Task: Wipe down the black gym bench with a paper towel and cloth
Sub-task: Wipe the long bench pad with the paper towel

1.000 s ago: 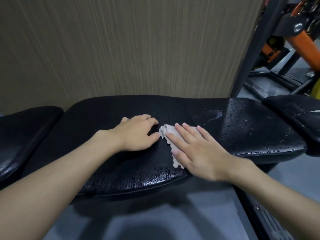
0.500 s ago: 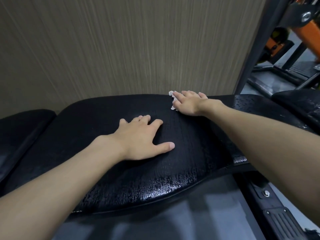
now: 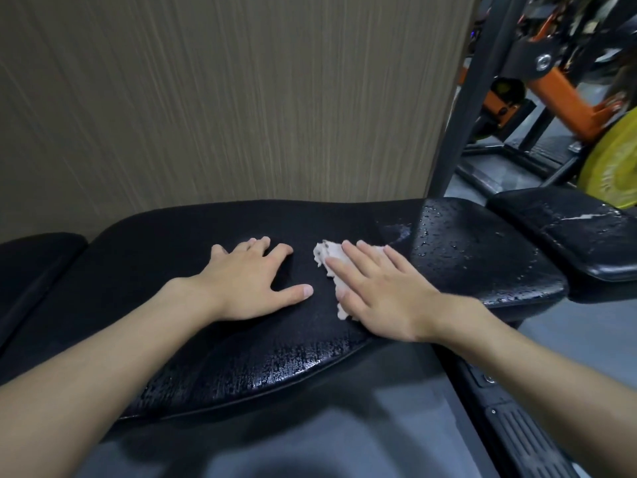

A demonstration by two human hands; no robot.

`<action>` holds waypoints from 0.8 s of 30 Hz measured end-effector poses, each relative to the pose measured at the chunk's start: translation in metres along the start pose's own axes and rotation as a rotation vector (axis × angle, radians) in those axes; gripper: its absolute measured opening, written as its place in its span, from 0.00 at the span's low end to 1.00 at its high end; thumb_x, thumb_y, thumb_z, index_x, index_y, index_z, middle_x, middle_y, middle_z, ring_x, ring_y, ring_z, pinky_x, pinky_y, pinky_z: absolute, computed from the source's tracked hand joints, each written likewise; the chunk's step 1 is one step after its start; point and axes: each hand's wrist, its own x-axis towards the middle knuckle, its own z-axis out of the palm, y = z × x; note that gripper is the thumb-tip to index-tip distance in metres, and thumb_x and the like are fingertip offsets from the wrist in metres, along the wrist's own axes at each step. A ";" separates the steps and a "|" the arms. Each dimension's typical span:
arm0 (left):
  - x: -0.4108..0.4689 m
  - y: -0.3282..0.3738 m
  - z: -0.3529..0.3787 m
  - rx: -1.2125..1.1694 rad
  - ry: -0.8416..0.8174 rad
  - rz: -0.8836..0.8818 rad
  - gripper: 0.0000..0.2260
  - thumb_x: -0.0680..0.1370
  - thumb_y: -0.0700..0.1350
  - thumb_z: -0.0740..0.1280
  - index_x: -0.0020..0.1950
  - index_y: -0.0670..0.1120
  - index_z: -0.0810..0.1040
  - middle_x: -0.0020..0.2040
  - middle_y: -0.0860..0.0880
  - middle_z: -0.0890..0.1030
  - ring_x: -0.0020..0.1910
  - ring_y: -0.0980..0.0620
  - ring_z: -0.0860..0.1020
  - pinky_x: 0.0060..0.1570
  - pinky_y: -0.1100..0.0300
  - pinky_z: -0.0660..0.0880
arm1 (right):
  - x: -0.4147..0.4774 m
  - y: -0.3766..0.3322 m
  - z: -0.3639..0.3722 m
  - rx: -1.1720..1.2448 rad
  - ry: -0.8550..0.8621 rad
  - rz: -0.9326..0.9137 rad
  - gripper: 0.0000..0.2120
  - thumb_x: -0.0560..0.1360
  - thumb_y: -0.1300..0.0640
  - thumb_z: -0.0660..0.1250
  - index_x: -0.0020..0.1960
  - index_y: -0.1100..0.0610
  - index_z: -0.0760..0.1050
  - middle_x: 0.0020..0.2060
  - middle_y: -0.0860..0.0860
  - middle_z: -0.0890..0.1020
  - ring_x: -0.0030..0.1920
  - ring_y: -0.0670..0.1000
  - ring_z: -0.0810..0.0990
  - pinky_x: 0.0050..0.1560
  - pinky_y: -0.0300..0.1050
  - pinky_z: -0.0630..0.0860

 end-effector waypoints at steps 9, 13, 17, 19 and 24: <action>0.006 0.009 -0.015 -0.159 0.093 0.057 0.33 0.74 0.69 0.58 0.75 0.56 0.60 0.76 0.54 0.60 0.75 0.52 0.60 0.69 0.41 0.60 | -0.038 0.000 0.001 -0.008 0.005 -0.056 0.36 0.75 0.34 0.25 0.80 0.44 0.38 0.81 0.49 0.41 0.79 0.50 0.37 0.77 0.54 0.37; 0.014 0.020 -0.013 -0.146 0.057 0.097 0.34 0.75 0.68 0.58 0.77 0.55 0.59 0.76 0.54 0.63 0.73 0.51 0.63 0.68 0.43 0.63 | 0.000 0.011 0.000 0.015 -0.008 0.001 0.30 0.80 0.38 0.35 0.80 0.44 0.39 0.81 0.49 0.42 0.79 0.49 0.39 0.77 0.54 0.38; 0.017 0.023 -0.010 -0.077 0.013 0.094 0.40 0.70 0.75 0.54 0.76 0.55 0.59 0.77 0.51 0.61 0.75 0.49 0.60 0.68 0.42 0.63 | 0.060 0.035 -0.008 0.064 -0.039 0.093 0.27 0.83 0.42 0.42 0.80 0.43 0.42 0.81 0.49 0.42 0.79 0.49 0.39 0.77 0.54 0.37; 0.018 0.023 -0.007 -0.054 -0.005 0.091 0.43 0.68 0.77 0.53 0.77 0.56 0.56 0.79 0.49 0.57 0.77 0.49 0.56 0.69 0.41 0.61 | 0.092 0.047 -0.010 0.090 -0.042 0.141 0.27 0.83 0.42 0.42 0.80 0.42 0.43 0.81 0.49 0.43 0.80 0.49 0.39 0.77 0.56 0.37; 0.021 0.021 -0.005 -0.075 -0.031 0.081 0.45 0.67 0.79 0.52 0.78 0.58 0.53 0.80 0.49 0.52 0.79 0.49 0.51 0.71 0.40 0.57 | 0.151 0.074 -0.014 0.116 -0.036 0.246 0.28 0.81 0.40 0.41 0.80 0.43 0.47 0.81 0.49 0.52 0.80 0.50 0.46 0.77 0.57 0.40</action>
